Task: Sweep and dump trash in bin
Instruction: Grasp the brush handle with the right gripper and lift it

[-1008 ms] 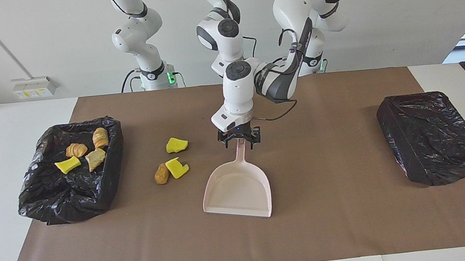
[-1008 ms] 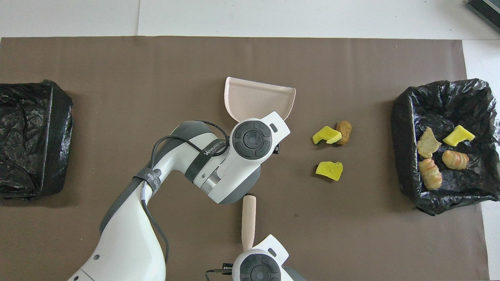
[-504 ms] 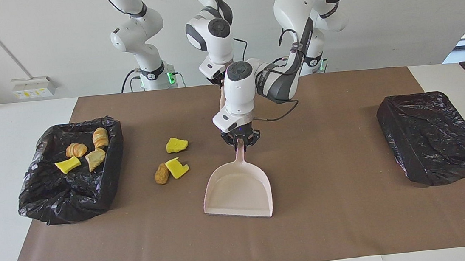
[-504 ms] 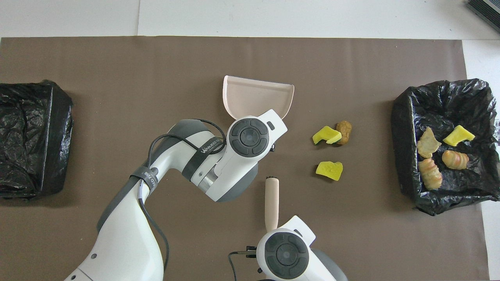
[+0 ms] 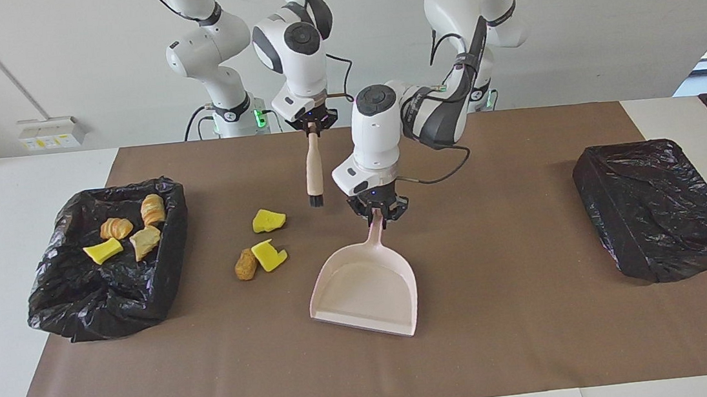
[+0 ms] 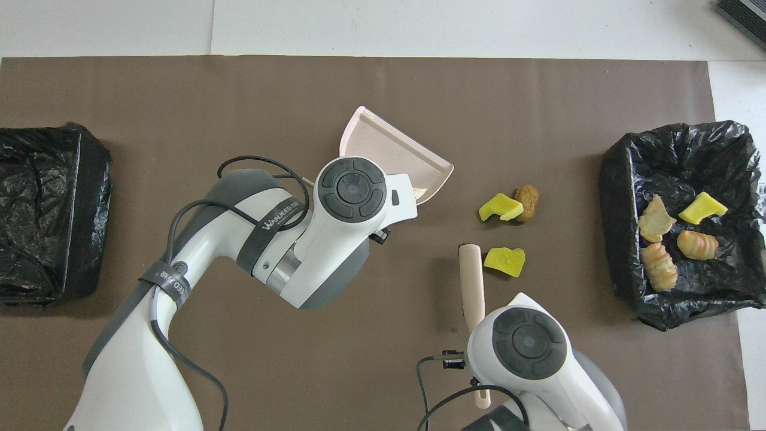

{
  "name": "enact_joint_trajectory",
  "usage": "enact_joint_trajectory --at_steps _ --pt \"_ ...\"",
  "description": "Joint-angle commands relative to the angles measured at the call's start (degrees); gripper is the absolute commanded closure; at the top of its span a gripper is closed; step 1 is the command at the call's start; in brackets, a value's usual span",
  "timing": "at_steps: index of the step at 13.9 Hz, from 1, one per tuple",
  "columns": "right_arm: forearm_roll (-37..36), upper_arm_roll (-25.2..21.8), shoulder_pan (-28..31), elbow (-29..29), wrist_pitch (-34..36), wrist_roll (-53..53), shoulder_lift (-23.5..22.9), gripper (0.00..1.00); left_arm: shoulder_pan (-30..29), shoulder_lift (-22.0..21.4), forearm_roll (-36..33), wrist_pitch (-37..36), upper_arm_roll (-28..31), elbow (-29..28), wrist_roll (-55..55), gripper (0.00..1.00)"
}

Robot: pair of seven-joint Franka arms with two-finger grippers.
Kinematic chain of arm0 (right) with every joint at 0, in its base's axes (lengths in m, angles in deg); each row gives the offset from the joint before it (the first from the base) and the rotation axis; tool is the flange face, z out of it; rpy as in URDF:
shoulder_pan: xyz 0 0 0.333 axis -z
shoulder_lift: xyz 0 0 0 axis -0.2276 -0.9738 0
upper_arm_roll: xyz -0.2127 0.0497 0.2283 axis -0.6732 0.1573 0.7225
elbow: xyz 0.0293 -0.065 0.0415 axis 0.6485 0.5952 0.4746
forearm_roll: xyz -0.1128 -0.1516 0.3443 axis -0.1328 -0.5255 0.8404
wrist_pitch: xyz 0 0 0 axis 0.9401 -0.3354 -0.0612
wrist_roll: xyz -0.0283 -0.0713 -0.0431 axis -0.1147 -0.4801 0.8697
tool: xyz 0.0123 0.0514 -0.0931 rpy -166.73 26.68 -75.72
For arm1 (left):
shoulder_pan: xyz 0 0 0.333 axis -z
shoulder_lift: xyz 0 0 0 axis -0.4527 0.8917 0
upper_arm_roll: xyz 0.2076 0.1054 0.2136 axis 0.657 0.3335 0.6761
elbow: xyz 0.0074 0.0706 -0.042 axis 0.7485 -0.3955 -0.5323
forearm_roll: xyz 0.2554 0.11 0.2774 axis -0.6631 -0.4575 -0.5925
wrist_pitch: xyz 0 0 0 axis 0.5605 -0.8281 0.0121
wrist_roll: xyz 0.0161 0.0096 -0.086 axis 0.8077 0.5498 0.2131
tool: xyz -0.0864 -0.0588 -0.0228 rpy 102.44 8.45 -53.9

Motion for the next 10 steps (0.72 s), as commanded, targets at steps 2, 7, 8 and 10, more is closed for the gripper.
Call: enact_joint_trajectory --at_steps 2,7,8,10 --pt "-4.21 0.51 8.65 0.30 1.60 8.24 1.15 1.00 -2.54 -1.47 0.04 -1.99 -0.33 -1.78 -17.86 1.00" --pt "-9.48 0.60 17.17 -3.91 0.82 15.18 -3.23 1.00 -3.52 -1.73 0.66 -5.68 -0.24 -2.04 -36.25 1.00" --pt "-11.06 0.69 18.49 -5.75 0.90 16.76 -4.73 1.00 -3.43 -2.34 0.66 -5.77 -0.15 -3.09 -39.59 1.00" --pt "-14.84 0.60 20.78 -9.00 0.90 20.80 -7.71 1.00 -2.82 -4.80 0.57 -4.37 -0.15 -7.99 -40.68 1.00"
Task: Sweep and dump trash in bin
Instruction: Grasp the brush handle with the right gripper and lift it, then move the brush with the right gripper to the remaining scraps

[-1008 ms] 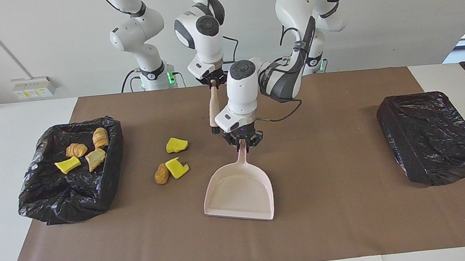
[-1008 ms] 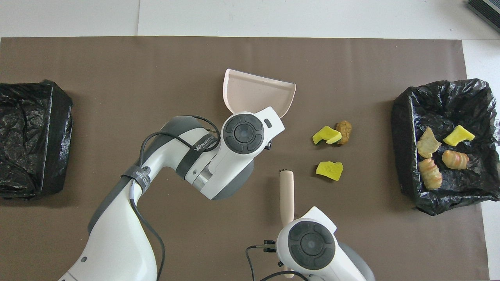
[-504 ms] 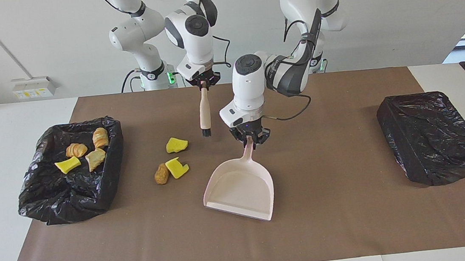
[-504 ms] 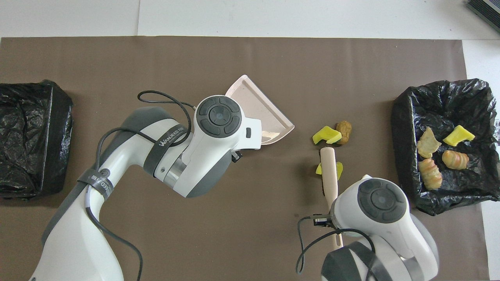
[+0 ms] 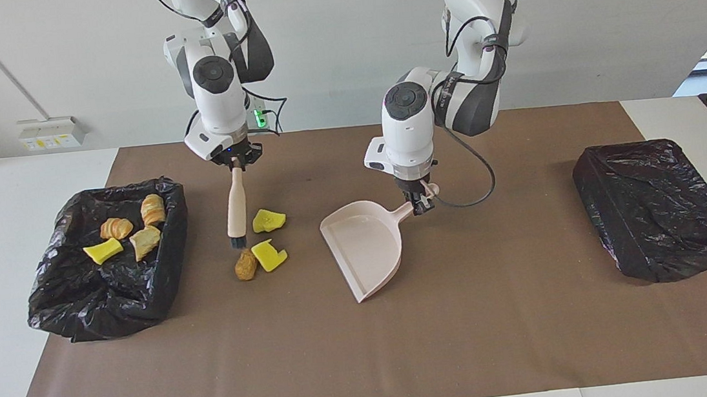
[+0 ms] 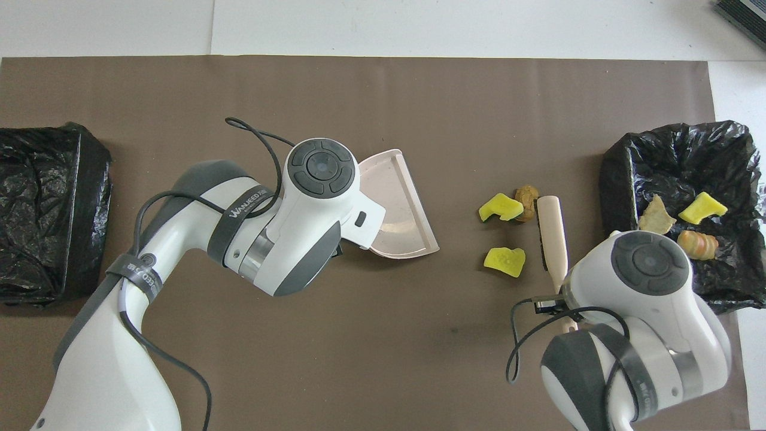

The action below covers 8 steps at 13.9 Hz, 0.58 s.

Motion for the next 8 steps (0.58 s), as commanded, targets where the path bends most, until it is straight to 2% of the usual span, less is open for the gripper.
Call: enact_joint_trajectory --at_steps 1,4,8 --pt "-4.98 0.71 3.53 -6.36 0.47 5.59 -6.03 1.00 0.91 -5.74 0.17 2.29 -0.06 -8.78 -2.57 1.00" --pt "-6.76 0.71 5.65 -10.58 0.21 6.31 -12.00 1.00 2.93 -8.30 -0.09 6.17 -0.06 -13.98 -2.57 1.00" --pt "-6.76 0.80 4.69 -12.62 0.04 5.17 -16.15 1.00 3.03 -9.01 -0.18 6.53 -0.06 -15.14 -2.48 1.00"
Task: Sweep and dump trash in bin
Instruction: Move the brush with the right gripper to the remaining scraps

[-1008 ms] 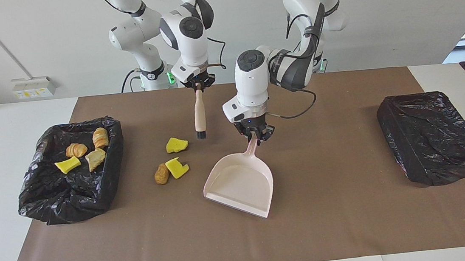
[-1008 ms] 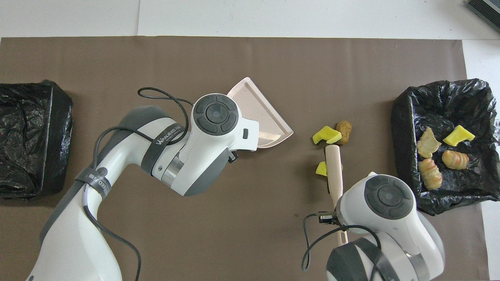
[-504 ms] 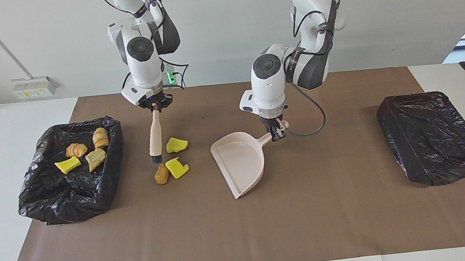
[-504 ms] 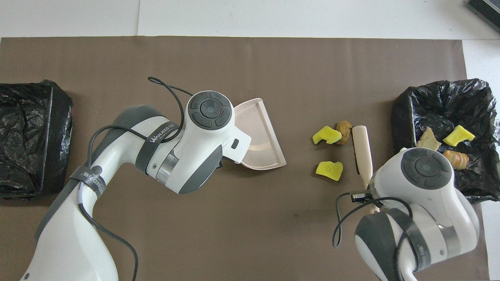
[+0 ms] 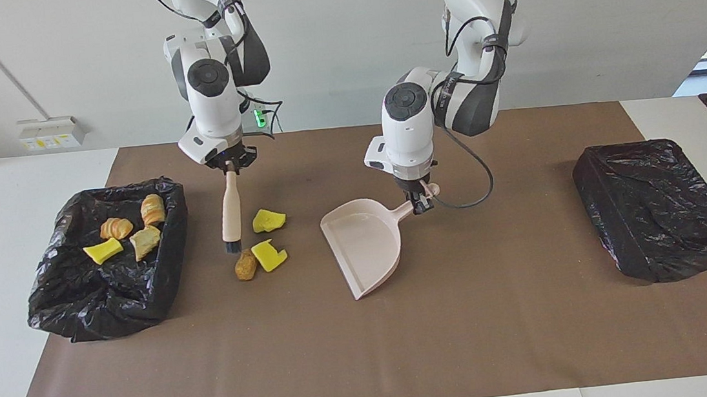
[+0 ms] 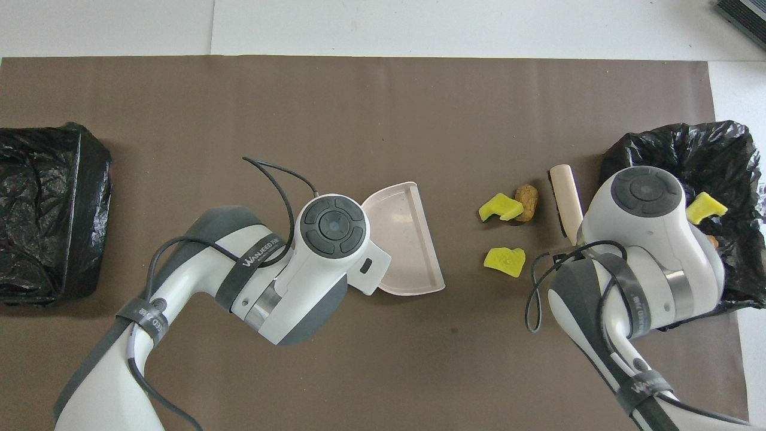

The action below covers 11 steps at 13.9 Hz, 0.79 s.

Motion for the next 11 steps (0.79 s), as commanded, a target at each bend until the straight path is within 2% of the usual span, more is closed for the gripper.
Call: enact_joint_trajectory --at_steps 1,4,7,11 --pt "-0.77 0.73 -0.12 -1.68 -0.02 0.01 -2.19 1.00 0.59 -2.13 -0.16 1.19 0.64 -3.21 -1.28 1.00" --pt "1.16 0.81 -3.18 -0.54 0.32 -1.48 -3.07 1.00 -0.02 -2.13 -0.16 1.71 0.55 -3.47 -1.28 1.00" --pt "9.05 0.81 -7.48 -0.01 -0.19 -2.53 -5.35 1.00 -0.20 -2.13 -0.16 1.89 0.55 -3.56 -1.19 1.00" --pt "18.54 0.90 -11.80 -0.01 -0.03 -3.94 -5.27 1.00 -0.29 -2.13 -0.16 2.68 0.55 -3.65 -1.28 1.00"
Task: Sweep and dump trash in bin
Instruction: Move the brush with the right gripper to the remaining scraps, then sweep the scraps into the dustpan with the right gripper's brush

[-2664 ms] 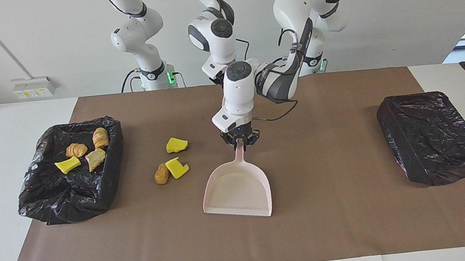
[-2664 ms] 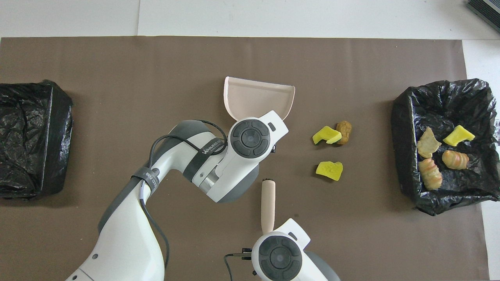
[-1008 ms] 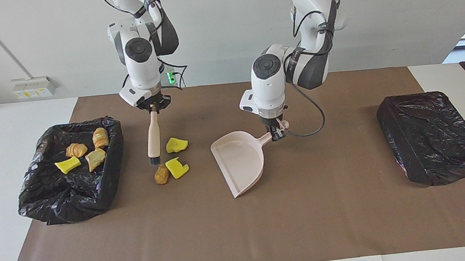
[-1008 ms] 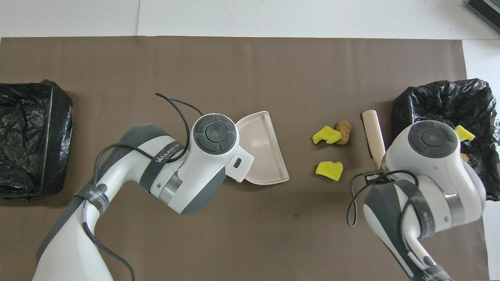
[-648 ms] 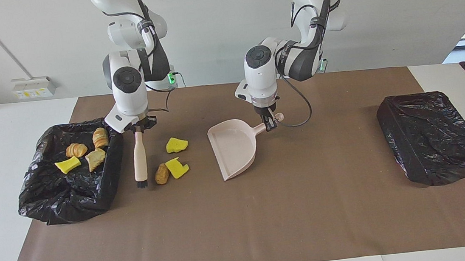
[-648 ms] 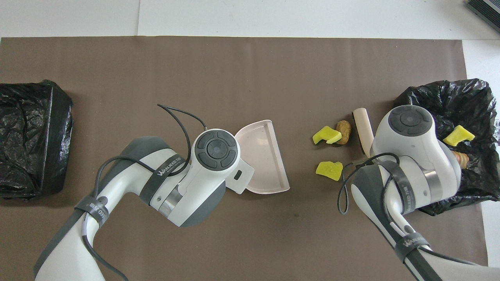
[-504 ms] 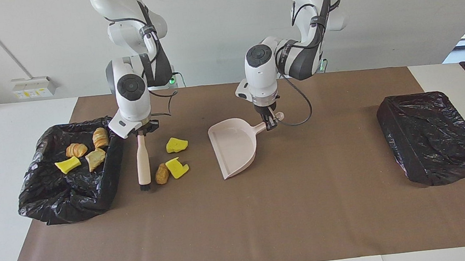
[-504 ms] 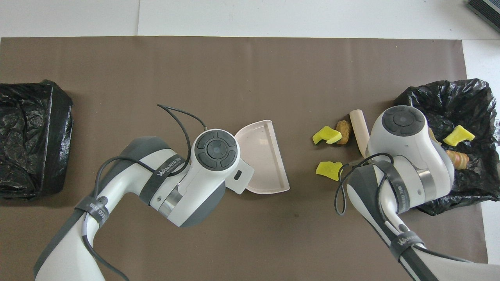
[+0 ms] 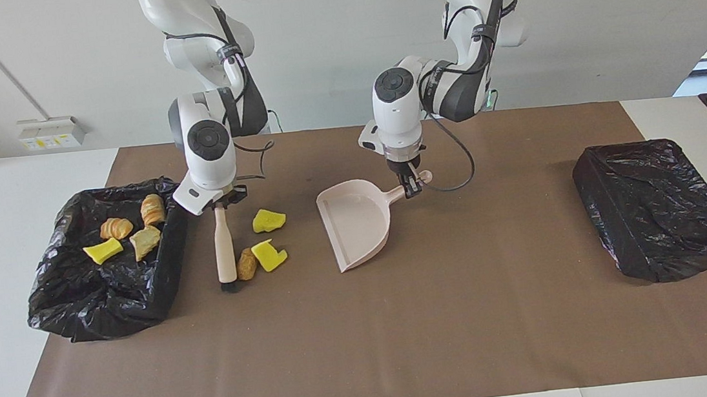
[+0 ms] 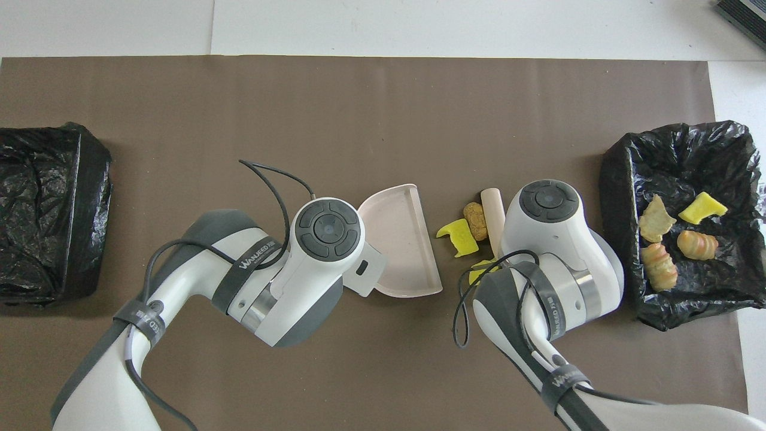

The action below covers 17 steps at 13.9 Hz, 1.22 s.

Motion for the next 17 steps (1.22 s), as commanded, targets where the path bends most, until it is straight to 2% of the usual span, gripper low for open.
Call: enact_joint_trajectory --at_steps 1,3,6,9,11,14,17 --pt "8.32 0.36 -2.86 0.10 0.60 0.13 -0.24 1.00 -0.08 -1.88 -0.16 1.61 0.34 -2.59 -0.75 1.00" --pt "14.30 0.35 -6.46 -0.34 0.87 -0.48 0.03 1.00 -0.17 -1.88 -0.16 2.48 0.34 -3.20 -0.75 1.00" --pt "16.44 0.36 -9.99 -5.59 4.20 -6.44 -0.32 1.00 -0.17 -1.97 -0.16 3.02 0.34 -3.38 -0.75 1.00" --pt "15.13 -0.61 -8.42 -10.88 11.83 -7.16 0.99 1.00 -0.17 -1.97 -0.07 3.02 0.43 -3.38 -0.75 1.00" --pt "11.19 -0.35 -5.00 -10.63 15.71 -7.86 4.15 1.00 -0.35 -2.06 -0.16 3.02 0.43 -3.64 -0.75 1.00" --pt "7.57 0.00 -4.63 -5.47 20.47 -17.23 8.19 1.00 -0.35 -2.76 -0.16 2.49 0.43 -4.61 -1.63 1.00" --pt "8.62 0.18 -5.07 7.96 16.46 -23.49 16.52 1.00 -0.52 -2.85 -0.33 2.05 0.52 -4.88 -6.97 1.00"
